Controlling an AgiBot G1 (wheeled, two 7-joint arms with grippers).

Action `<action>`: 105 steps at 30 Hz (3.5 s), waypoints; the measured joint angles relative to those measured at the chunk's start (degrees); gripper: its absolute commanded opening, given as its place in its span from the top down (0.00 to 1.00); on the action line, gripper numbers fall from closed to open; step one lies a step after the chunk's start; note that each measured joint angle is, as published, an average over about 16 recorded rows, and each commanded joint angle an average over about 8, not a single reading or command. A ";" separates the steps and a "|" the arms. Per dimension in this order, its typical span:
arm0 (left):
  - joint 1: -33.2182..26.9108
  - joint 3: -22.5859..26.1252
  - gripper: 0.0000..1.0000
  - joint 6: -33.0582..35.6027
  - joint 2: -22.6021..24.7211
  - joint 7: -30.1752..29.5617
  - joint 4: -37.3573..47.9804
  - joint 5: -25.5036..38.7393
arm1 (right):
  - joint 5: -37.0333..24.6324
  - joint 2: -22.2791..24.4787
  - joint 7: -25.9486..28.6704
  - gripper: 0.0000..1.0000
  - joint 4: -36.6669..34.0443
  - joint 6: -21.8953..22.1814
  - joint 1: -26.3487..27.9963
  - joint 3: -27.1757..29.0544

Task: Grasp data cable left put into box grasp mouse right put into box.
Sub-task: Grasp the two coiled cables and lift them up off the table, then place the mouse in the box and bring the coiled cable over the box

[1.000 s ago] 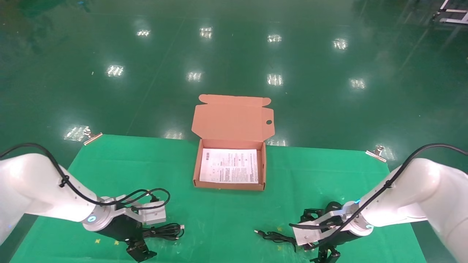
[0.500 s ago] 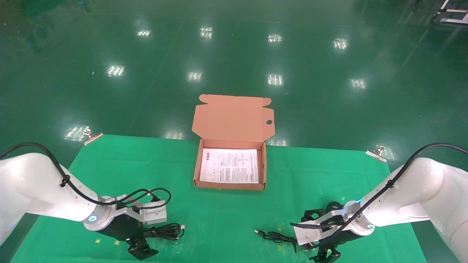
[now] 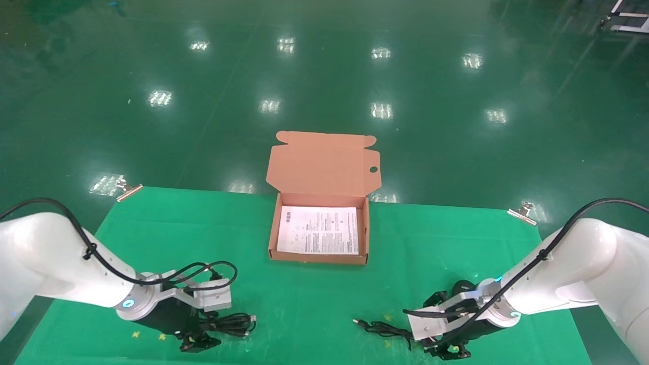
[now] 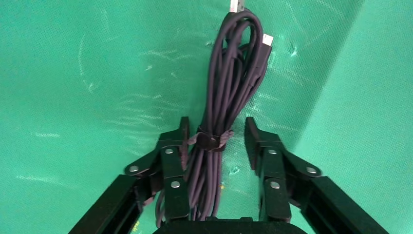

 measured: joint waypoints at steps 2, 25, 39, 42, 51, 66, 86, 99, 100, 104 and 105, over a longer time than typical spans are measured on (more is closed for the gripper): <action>0.00 0.00 1.00 0.00 -0.01 -0.01 -0.02 0.00 | 0.00 0.02 0.01 1.00 0.03 -0.02 0.00 0.00; -1.46 -1.35 1.00 0.64 -2.98 1.02 -5.31 -1.43 | 1.46 3.56 0.33 1.00 3.09 0.61 3.38 1.77; -3.80 -2.13 1.00 -2.57 -8.80 -7.78 -31.59 5.56 | 1.62 7.01 1.77 1.00 18.42 3.46 13.89 4.63; -4.39 -1.92 1.00 -3.55 -8.42 -10.76 -35.53 8.38 | 1.87 5.48 1.42 1.00 20.36 4.14 16.27 5.16; -7.63 -1.52 1.00 -5.71 -5.47 -16.31 -39.55 15.51 | 3.13 -1.35 -2.40 1.00 19.13 6.33 22.88 6.53; -8.54 -1.61 1.00 -7.16 -5.63 -19.58 -40.98 20.33 | 4.47 -7.05 -7.17 1.00 13.80 9.26 25.25 7.07; -4.58 -1.78 1.00 -2.42 -10.68 -29.03 -47.05 26.94 | 9.82 -9.28 -8.11 1.00 9.43 12.98 17.31 2.21; -4.25 -1.79 1.00 -1.70 -10.93 -30.23 -48.28 27.66 | 16.62 -9.70 -7.52 1.00 10.51 17.28 13.03 -4.57; -4.24 -1.79 1.00 -1.69 -10.93 -30.24 -48.29 27.67 | 17.14 -9.72 -7.45 1.00 10.72 17.91 12.70 -5.13; -4.23 -1.78 1.00 -1.68 -10.93 -30.27 -48.33 27.69 | 19.42 -9.76 -7.00 1.00 11.62 21.11 11.19 -7.29; -4.23 -1.78 1.00 -1.68 -10.93 -30.28 -48.33 27.69 | 20.08 -9.76 -6.81 1.00 11.77 22.00 10.78 -7.76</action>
